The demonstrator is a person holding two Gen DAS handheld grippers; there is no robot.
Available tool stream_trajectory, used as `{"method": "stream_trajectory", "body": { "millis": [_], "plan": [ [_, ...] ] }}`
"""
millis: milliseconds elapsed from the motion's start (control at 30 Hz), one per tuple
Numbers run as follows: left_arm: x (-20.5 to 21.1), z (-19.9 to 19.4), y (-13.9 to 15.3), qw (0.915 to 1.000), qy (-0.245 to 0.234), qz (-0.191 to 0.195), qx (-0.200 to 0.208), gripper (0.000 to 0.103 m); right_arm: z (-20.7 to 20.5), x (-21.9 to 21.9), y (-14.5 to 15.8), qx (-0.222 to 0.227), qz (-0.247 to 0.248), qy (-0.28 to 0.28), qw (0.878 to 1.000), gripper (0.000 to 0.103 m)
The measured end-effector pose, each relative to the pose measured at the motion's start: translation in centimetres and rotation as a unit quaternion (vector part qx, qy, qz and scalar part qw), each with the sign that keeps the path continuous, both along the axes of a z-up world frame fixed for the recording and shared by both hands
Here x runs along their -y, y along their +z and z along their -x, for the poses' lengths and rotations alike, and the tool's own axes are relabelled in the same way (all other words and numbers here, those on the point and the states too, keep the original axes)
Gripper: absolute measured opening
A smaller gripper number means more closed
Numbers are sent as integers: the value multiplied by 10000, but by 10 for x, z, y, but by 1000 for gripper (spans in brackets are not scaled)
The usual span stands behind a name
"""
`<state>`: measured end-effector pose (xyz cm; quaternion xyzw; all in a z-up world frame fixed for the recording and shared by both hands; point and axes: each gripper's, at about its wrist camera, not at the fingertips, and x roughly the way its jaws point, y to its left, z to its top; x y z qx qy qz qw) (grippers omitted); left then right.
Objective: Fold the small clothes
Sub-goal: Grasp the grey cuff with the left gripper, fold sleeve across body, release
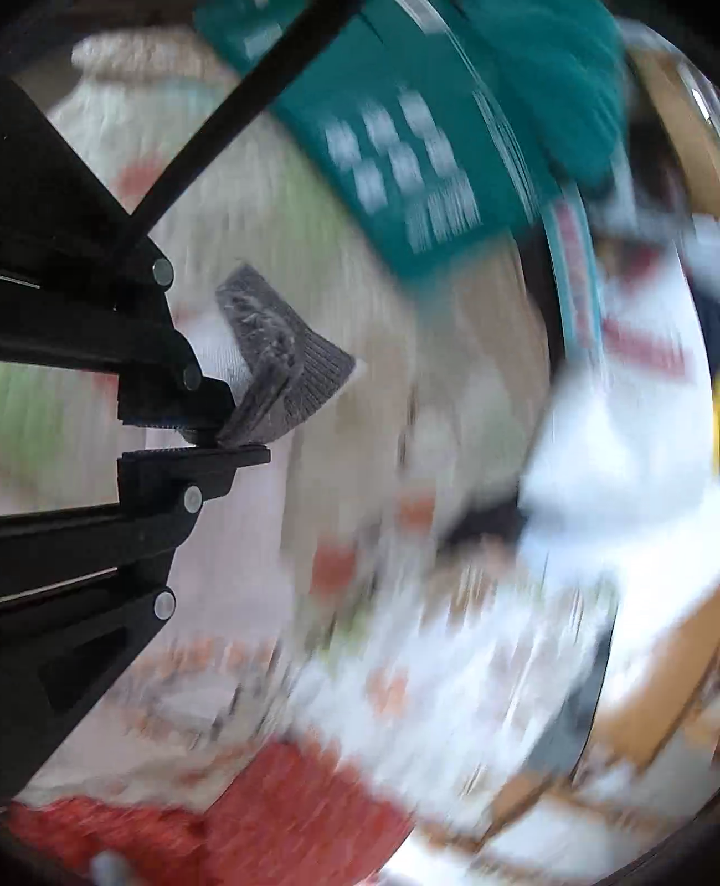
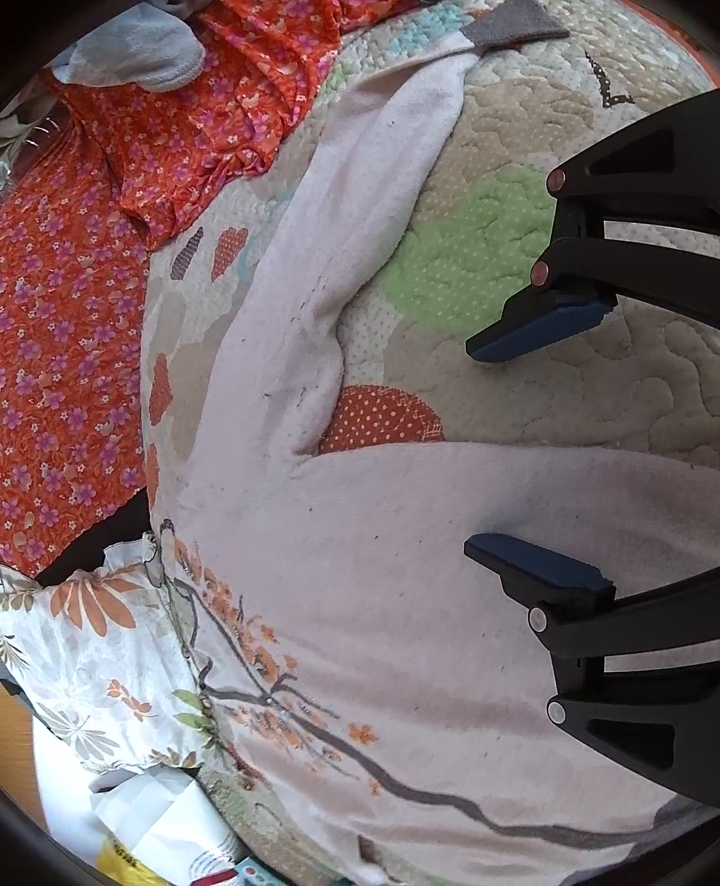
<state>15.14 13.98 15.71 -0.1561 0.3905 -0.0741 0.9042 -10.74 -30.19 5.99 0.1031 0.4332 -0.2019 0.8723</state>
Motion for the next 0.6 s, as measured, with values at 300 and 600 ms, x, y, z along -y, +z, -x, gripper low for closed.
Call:
{"method": "stream_trajectory", "body": {
  "millis": [300, 600],
  "plan": [
    [255, 46, 1, 9503, -2987, 803, -355, 7, 16, 14, 27, 503, 241, -247, 9981, 69],
    [264, 71, -35, 9399, -3127, 959, -984, 57, 24, 42, 29, 631, -214, -514, 9965, 69]
  ]
}}
